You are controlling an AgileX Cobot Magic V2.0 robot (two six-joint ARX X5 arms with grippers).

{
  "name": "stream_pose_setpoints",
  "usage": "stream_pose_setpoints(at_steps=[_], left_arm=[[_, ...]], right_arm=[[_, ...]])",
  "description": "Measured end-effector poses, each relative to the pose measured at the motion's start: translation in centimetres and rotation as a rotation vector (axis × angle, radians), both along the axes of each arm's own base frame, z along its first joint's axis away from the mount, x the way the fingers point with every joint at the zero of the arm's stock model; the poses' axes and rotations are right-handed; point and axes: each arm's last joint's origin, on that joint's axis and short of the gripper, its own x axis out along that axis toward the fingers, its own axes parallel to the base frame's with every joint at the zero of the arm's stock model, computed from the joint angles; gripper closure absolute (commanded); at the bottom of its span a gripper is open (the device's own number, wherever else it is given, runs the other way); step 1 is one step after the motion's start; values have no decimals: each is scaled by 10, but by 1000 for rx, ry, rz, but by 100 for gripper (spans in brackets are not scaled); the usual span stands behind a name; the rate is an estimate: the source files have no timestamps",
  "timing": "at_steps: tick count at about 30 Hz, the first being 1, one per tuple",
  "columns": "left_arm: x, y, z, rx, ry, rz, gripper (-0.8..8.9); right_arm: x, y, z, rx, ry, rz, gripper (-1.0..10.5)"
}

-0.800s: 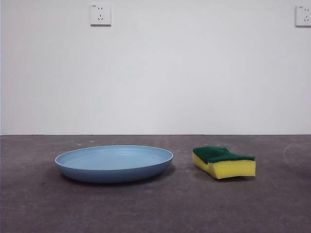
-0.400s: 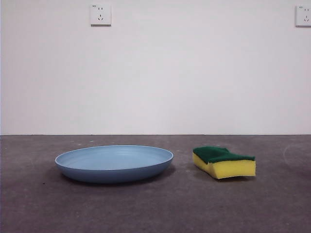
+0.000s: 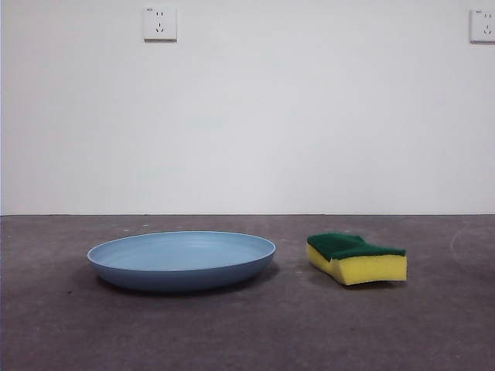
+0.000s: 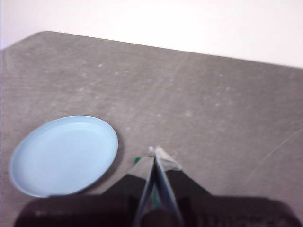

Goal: Pick up the plate,pick up the cloth,clean the plate with the cloth

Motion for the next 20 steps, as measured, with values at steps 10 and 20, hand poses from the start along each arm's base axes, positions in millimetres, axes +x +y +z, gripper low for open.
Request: stream_pose_setpoints(at_steps=[10, 20], left_arm=[[0, 0, 0, 0, 0, 0, 816], [0, 0, 0, 0, 0, 0, 816]], right_arm=[[7, -41, -20, 43, 6, -67, 945], [-6, -64, -80, 104, -182, -167, 945]])
